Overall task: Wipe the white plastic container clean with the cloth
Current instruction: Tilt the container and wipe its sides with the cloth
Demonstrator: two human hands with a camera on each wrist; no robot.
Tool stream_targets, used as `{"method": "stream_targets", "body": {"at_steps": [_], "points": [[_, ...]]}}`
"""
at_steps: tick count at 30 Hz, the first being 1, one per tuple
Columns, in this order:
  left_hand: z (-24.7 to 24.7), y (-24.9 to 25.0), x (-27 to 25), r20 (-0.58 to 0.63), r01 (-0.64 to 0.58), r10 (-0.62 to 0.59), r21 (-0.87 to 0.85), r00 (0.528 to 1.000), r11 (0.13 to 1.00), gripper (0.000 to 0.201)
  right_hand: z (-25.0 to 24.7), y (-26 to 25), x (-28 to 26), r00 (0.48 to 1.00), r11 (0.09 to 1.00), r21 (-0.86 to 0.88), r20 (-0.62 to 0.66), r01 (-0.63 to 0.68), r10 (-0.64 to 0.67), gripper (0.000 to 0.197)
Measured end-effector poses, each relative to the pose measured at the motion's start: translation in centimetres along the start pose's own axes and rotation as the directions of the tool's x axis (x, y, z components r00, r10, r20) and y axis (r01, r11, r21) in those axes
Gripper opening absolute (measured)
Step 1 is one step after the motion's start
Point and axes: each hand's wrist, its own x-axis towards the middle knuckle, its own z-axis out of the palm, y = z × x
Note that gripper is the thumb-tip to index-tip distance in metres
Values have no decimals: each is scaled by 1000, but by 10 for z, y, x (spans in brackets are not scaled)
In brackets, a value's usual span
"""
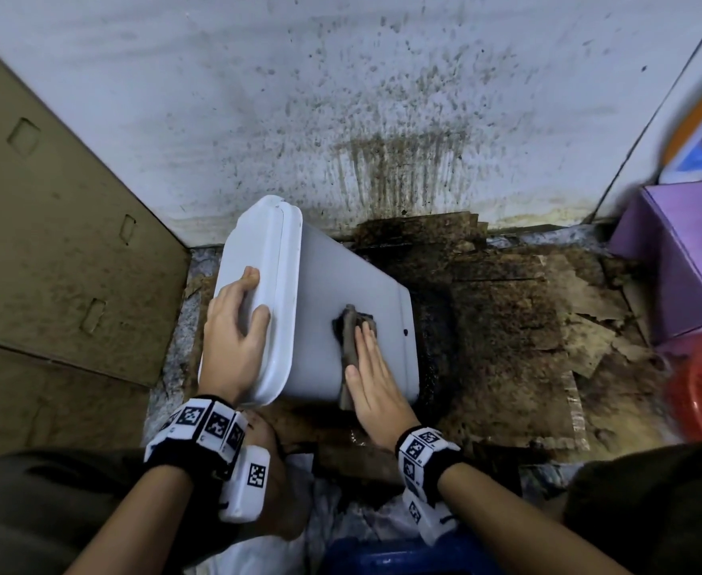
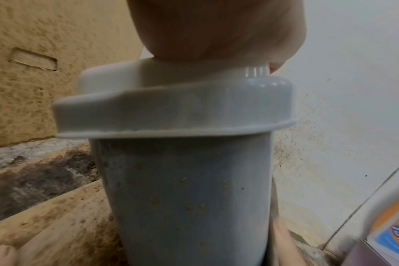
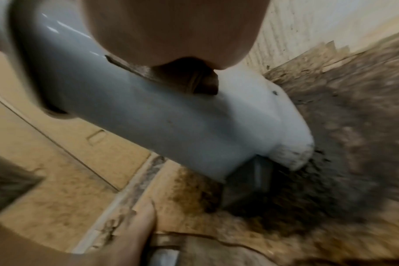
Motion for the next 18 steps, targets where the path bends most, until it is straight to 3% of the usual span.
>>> {"method": "stream_targets", "body": {"at_steps": [3,5,6,7,10,12,14,17,18], "points": [[-1,-1,0,0,-6,6,-10,1000,1000,48,-5,28,-4,988,988,21,34,-152,151,57],[-2,-3,1,0,-17,17,-17,1000,1000,48,0,54,-2,943,941,65,70,-331,327,57],[-1,-3,0,0,-19,19,-21,1000,1000,48,7,74,4,918,921,89,160,-379,362,60],[0,-3,1,1,-20,20,-22,1000,1000,48,14,94,8,913,935,8,222,-354,343,66],[1,-3,2,0,-21,21,-21,1000,1000,47,14,92,13,950,936,-256,133,-241,281,102],[0,-5,2,0,-20,20,-28,1000,999,46,4,71,8,919,937,-179,208,-301,335,91],[-1,-6,3,1,-12,12,-27,1000,1000,46,2,53,7,916,929,-36,159,-367,368,84],[0,-3,3,7,3,-3,-23,1000,1000,46,2,26,8,931,947,12,184,-321,314,52],[1,-2,3,9,3,-3,-21,1000,1000,46,1,14,9,946,955,71,177,-288,273,51]]}}
